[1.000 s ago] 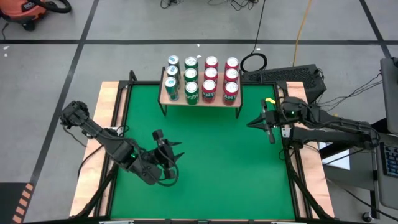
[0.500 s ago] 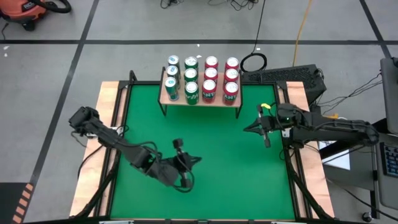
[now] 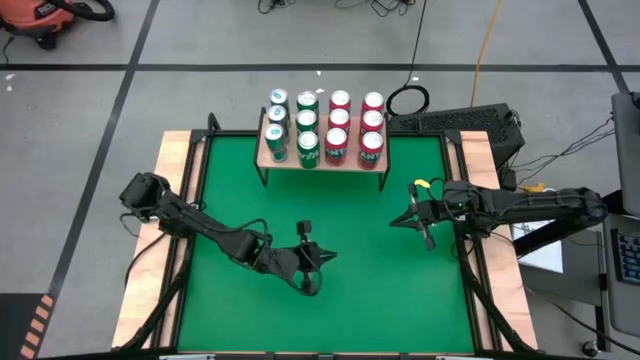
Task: Place canned beverage on shelf
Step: Return to Home Position
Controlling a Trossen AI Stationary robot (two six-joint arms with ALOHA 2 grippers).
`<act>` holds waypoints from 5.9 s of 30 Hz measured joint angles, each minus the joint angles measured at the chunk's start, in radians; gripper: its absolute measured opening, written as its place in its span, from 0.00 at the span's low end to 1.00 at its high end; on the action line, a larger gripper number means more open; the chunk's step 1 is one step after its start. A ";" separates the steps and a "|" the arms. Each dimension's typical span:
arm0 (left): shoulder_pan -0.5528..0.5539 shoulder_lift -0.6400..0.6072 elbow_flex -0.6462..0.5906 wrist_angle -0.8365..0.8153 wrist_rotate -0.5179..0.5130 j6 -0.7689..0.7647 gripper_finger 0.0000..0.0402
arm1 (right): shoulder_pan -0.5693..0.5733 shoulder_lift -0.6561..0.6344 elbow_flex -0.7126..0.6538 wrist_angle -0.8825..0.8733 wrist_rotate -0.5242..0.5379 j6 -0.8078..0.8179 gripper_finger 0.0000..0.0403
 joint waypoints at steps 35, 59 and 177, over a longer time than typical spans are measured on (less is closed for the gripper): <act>-0.001 -0.950 -1.042 0.457 0.101 0.086 0.03 | 0.037 -0.005 -0.221 0.258 0.113 -0.006 0.00; 0.000 -1.319 -1.097 0.244 0.200 0.191 0.03 | 0.037 -0.012 -0.269 0.245 0.058 -0.015 0.00; 0.359 -1.699 -1.132 -0.076 0.602 0.081 0.00 | 0.036 -0.437 -0.303 0.032 0.169 0.070 0.00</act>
